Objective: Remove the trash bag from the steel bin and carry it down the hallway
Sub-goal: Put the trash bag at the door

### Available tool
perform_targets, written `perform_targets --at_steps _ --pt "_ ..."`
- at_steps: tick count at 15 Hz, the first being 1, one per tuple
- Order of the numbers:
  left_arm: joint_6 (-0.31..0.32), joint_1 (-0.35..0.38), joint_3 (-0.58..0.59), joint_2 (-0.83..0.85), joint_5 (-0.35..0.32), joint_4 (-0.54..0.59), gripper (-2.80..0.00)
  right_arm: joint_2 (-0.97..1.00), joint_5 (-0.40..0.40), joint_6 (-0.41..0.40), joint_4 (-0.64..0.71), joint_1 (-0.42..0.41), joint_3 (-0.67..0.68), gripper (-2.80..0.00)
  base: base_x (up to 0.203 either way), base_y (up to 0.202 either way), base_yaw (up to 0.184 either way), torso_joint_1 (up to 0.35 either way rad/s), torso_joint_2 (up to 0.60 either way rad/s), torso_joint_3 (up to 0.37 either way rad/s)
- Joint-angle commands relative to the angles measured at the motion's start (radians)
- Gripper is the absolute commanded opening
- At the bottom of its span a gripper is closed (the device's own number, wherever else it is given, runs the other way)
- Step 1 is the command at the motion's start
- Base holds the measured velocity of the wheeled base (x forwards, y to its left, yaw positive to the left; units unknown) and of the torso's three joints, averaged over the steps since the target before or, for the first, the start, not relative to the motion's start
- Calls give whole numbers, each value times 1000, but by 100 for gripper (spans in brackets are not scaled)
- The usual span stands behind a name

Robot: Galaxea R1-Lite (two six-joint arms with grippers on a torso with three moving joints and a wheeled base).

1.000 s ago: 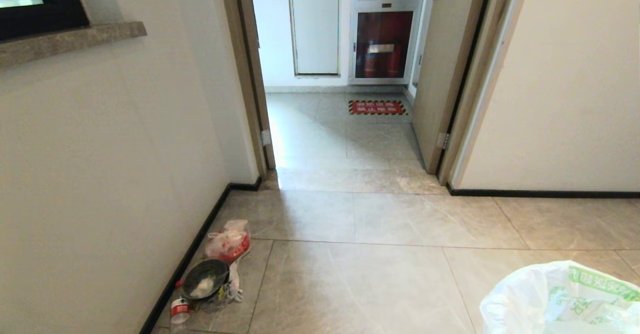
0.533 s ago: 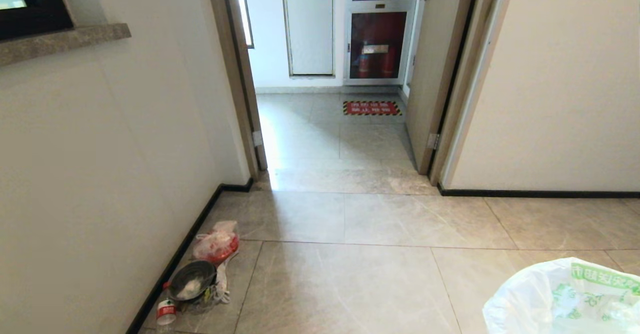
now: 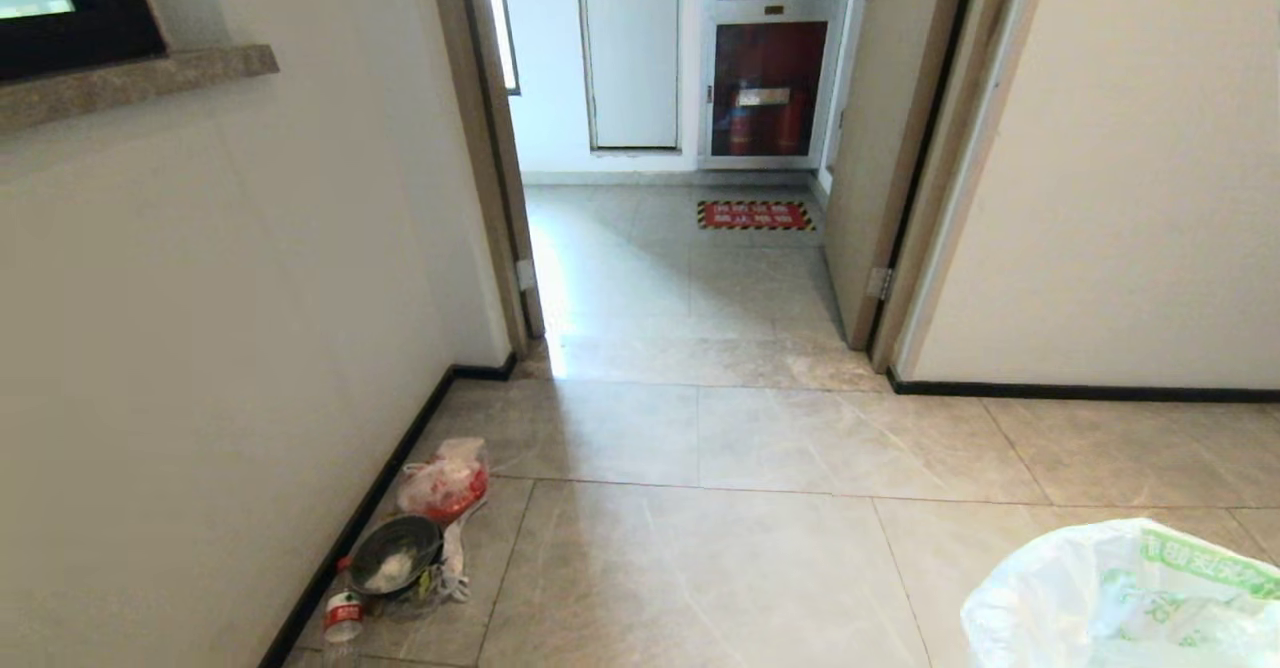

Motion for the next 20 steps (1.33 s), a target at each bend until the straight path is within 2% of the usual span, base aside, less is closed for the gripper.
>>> perform_targets --at_steps 1,20 --pt "1 0 0 0 0 0 -280 1 0 2 -1 -2 -1 -280 6 -7 135 -2 10 2" --pt "-5 0 0 0 0 0 -280 1 -1 1 -1 -1 -1 -280 1 -10 173 3 2 2"
